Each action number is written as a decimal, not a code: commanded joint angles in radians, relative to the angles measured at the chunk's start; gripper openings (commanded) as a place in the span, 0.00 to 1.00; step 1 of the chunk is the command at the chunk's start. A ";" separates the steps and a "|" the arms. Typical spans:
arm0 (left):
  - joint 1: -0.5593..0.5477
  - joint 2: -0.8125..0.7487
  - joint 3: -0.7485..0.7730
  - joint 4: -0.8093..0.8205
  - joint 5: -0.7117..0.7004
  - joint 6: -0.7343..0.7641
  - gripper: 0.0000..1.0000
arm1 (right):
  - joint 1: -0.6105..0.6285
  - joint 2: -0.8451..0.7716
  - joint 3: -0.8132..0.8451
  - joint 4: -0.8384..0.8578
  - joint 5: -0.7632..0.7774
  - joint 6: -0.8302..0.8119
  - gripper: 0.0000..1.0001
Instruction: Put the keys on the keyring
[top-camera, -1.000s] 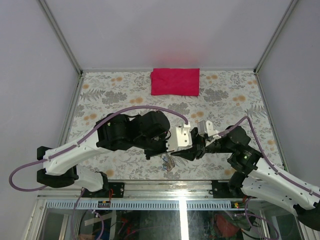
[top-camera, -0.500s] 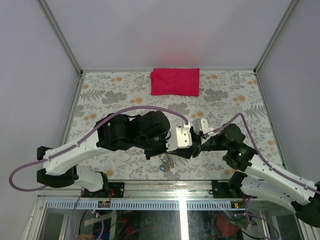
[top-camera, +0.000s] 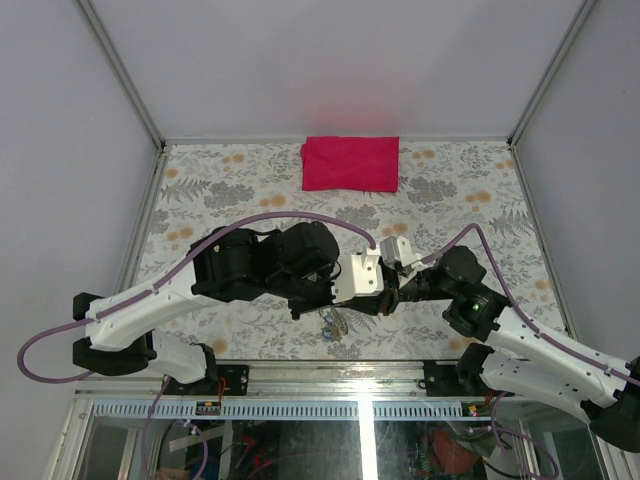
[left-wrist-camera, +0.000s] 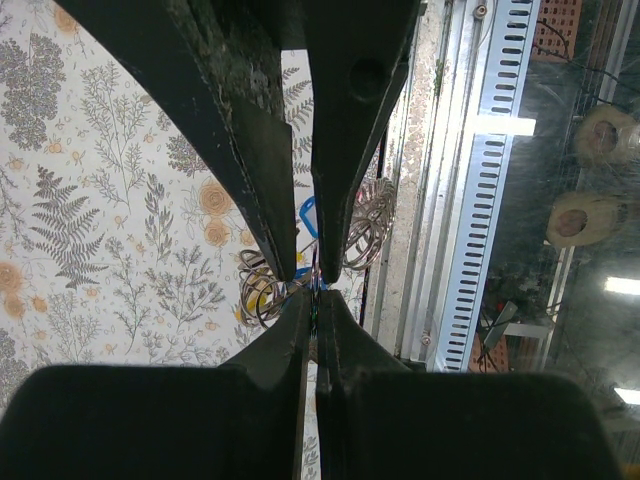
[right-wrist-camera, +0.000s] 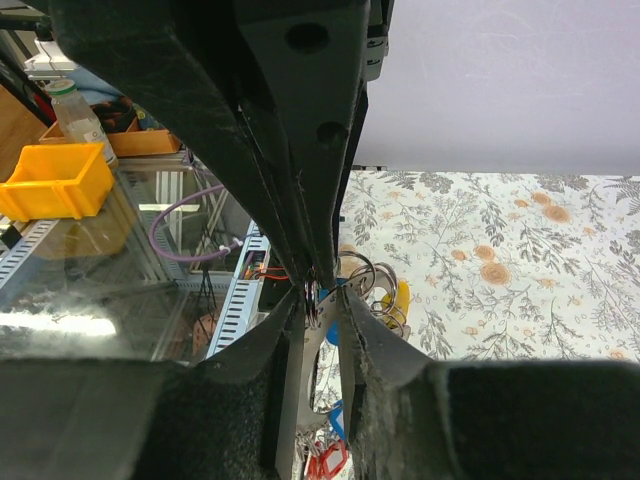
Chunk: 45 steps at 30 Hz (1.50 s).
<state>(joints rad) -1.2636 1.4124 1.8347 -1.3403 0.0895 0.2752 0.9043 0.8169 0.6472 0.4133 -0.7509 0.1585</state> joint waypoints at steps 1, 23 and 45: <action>-0.009 -0.028 0.022 0.043 0.010 0.015 0.00 | -0.002 0.006 0.024 0.061 -0.013 0.002 0.24; -0.008 -0.025 0.017 0.061 0.025 0.016 0.00 | -0.001 0.015 0.032 0.087 -0.013 0.012 0.26; -0.008 -0.111 -0.069 0.180 0.020 -0.002 0.13 | -0.001 -0.024 0.089 -0.011 -0.024 0.010 0.00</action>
<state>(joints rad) -1.2636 1.3716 1.8011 -1.2926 0.0906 0.2749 0.9043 0.8310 0.6704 0.3969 -0.7788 0.1734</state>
